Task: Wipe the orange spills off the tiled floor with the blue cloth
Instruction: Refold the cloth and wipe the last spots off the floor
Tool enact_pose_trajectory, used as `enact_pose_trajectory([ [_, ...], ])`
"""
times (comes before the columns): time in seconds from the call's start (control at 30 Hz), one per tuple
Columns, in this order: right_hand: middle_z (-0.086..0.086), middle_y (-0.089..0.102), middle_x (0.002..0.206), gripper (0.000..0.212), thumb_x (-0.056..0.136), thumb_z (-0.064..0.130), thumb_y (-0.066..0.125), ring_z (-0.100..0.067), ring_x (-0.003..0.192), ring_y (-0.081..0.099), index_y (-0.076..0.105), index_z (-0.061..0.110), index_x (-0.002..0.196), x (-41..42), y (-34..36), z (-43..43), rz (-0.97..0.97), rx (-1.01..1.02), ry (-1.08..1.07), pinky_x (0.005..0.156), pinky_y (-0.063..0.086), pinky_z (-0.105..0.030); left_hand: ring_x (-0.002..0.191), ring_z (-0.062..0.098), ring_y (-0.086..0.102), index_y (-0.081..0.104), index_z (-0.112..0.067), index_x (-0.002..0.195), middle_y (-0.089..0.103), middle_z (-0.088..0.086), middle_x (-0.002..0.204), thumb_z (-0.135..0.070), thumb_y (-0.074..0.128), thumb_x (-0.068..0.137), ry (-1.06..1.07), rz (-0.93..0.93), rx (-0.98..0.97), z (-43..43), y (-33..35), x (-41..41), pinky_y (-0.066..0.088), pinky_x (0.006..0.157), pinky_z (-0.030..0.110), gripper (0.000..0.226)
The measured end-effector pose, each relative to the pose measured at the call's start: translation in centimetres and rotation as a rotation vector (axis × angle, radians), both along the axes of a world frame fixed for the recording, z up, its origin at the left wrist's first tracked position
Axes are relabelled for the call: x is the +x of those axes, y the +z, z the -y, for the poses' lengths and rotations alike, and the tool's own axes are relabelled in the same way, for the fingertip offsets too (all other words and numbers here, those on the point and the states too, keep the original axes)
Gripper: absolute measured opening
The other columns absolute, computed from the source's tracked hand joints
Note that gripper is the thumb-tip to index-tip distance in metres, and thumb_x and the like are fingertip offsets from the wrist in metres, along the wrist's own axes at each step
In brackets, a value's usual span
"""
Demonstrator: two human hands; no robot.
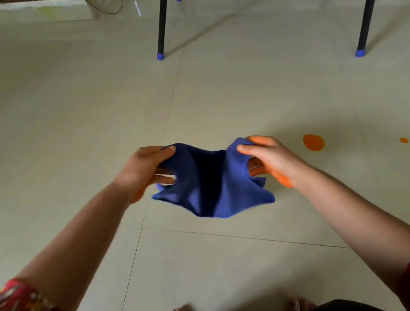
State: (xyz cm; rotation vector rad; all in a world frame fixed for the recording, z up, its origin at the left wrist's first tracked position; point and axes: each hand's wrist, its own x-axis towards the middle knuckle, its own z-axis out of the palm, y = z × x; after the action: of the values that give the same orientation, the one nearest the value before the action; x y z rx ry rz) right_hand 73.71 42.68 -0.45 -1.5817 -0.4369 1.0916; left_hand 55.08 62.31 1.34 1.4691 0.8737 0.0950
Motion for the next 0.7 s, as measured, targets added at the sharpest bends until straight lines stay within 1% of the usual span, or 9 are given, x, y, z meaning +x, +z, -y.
enact_pose_trajectory([
  [0.07, 0.002, 0.064, 0.074, 0.016, 0.098, 0.01, 0.05, -0.01, 0.063, 0.063, 0.063, 0.014, 0.09, -2.2, 0.9, -0.9, 0.002, 0.068, 0.15, 0.06, 0.052, -0.021, 0.076, 0.019, 0.071, 0.073, -0.011, 0.093, 0.073, 0.006, 0.084, -0.029, 0.058, 0.095, -0.091, 0.03, -0.024, 2.7, 0.3, 1.4, 0.056, 0.061, 0.026, 0.023],
  [0.17, 0.0, 0.068, 0.099, 0.04, 0.096, -0.005, 0.035, -0.014, 0.089, 0.068, 0.062, 0.019, 0.113, -3.0, 1.4, -1.2, 0.013, 0.111, 0.342, 0.085, 0.055, -0.028, 0.089, 0.019, 0.072, 0.071, -0.009, 0.103, 0.075, 0.011, 0.097, -0.033, 0.069, 0.087, -0.214, 0.008, 0.02, 4.4, 0.8, 2.5, 0.057, 0.067, 0.026, 0.029],
  [0.23, 0.005, 0.07, 0.104, 0.054, 0.091, -0.01, 0.034, -0.011, 0.096, 0.067, 0.062, 0.027, 0.118, -2.6, 1.0, -0.9, 0.113, 0.128, 0.364, 0.092, 0.052, -0.029, 0.087, 0.021, 0.07, 0.07, -0.003, 0.102, 0.072, 0.018, 0.097, -0.022, 0.072, 0.085, -0.212, -0.027, 0.114, 4.6, 0.7, 2.7, 0.059, 0.075, 0.037, 0.026],
  [0.33, 0.01, 0.066, 0.111, 0.049, 0.087, -0.004, 0.049, -0.005, 0.102, 0.059, 0.062, 0.029, 0.12, -1.7, -0.4, -0.6, 0.377, 0.15, 0.206, 0.091, 0.045, -0.023, 0.082, 0.024, 0.056, 0.066, 0.004, 0.102, 0.061, 0.019, 0.087, -0.009, 0.06, 0.092, -0.216, -0.032, 0.196, 4.7, 0.6, 2.8, 0.049, 0.077, 0.044, 0.017],
  [0.43, 0.012, 0.052, 0.131, 0.082, 0.074, 0.022, 0.078, -0.005, 0.122, 0.046, 0.034, 0.045, 0.14, -0.5, -2.1, -0.1, 0.63, 0.034, 0.383, 0.099, 0.036, -0.018, 0.083, 0.017, 0.059, 0.067, -0.003, 0.101, 0.065, 0.01, 0.089, -0.007, 0.054, 0.095, -0.311, 0.027, 0.178, 4.5, 1.1, 2.4, 0.046, 0.078, 0.031, 0.015],
  [0.47, 0.011, 0.057, 0.124, 0.082, 0.068, 0.029, 0.081, -0.008, 0.115, 0.051, 0.037, 0.047, 0.136, 0.0, -2.6, 0.1, 0.685, -0.052, 0.446, 0.096, 0.039, -0.021, 0.083, 0.015, 0.06, 0.067, -0.005, 0.1, 0.066, 0.007, 0.089, -0.008, 0.053, 0.096, -0.332, 0.05, 0.169, 4.3, 1.4, 2.3, 0.047, 0.077, 0.028, 0.015],
  [0.53, 0.011, 0.066, 0.092, 0.049, 0.064, 0.031, 0.081, -0.012, 0.086, 0.059, 0.058, 0.036, 0.107, 1.2, -3.4, 0.6, 0.69, -0.171, 0.461, 0.075, 0.046, -0.028, 0.084, 0.014, 0.061, 0.066, -0.006, 0.101, 0.067, 0.01, 0.09, -0.008, 0.05, 0.098, -0.348, 0.062, 0.2, 3.6, 1.5, 2.2, 0.051, 0.077, 0.03, 0.016],
  [0.6, 0.011, 0.06, 0.068, 0.024, 0.065, 0.028, 0.081, -0.009, 0.065, 0.053, 0.063, 0.019, 0.079, 2.5, -3.5, 1.3, 0.552, -0.166, 0.418, 0.062, 0.04, -0.029, 0.082, 0.018, 0.061, 0.064, -0.004, 0.105, 0.064, 0.018, 0.091, -0.009, 0.049, 0.099, -0.354, 0.033, 0.25, 2.9, 1.2, 1.9, 0.055, 0.073, 0.036, 0.018],
  [0.7, 0.011, 0.06, 0.066, 0.019, 0.061, 0.034, 0.081, -0.004, 0.063, 0.055, 0.068, 0.022, 0.069, 3.9, -3.2, 2.8, 0.25, -0.036, 0.402, 0.061, 0.042, -0.018, 0.077, 0.02, 0.063, 0.065, -0.005, 0.105, 0.064, 0.013, 0.088, -0.013, 0.052, 0.097, -0.318, 0.048, 0.167, 1.6, 0.2, 1.4, 0.055, 0.06, 0.029, 0.016],
])
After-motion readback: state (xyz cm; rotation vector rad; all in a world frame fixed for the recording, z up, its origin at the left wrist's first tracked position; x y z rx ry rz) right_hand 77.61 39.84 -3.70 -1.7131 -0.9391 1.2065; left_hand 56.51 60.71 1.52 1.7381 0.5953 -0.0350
